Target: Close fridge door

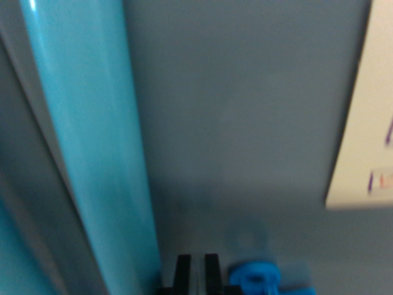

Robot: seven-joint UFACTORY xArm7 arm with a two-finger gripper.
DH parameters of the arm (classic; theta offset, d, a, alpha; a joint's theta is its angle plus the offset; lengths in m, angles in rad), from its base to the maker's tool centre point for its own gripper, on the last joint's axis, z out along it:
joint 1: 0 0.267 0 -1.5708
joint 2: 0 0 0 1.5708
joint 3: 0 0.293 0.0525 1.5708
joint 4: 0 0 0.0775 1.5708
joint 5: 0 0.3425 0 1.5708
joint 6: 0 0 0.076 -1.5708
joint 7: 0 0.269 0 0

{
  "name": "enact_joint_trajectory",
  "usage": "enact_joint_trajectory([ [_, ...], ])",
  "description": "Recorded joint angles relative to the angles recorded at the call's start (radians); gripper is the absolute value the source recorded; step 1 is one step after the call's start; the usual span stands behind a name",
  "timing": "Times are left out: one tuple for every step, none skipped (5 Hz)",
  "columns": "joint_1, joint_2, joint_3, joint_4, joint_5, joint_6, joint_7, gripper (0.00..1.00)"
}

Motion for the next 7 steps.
enact_joint_trajectory([
  [0.0000, 0.000, 0.000, 0.000, 0.0000, 0.000, 0.000, 1.00],
  [0.0000, 0.035, 0.000, 0.034, 0.0000, -0.030, 0.000, 1.00],
  [0.0000, 0.035, 0.000, 0.034, 0.0000, -0.030, 0.000, 1.00],
  [0.0000, 0.042, 0.000, 0.036, 0.0000, -0.043, 0.000, 1.00],
  [0.0000, 0.042, 0.000, 0.036, 0.0000, -0.043, 0.000, 1.00],
  [0.0000, 0.042, 0.000, 0.036, 0.0000, -0.043, 0.000, 1.00],
  [0.0000, 0.042, 0.000, 0.036, 0.0000, -0.043, 0.000, 1.00],
])
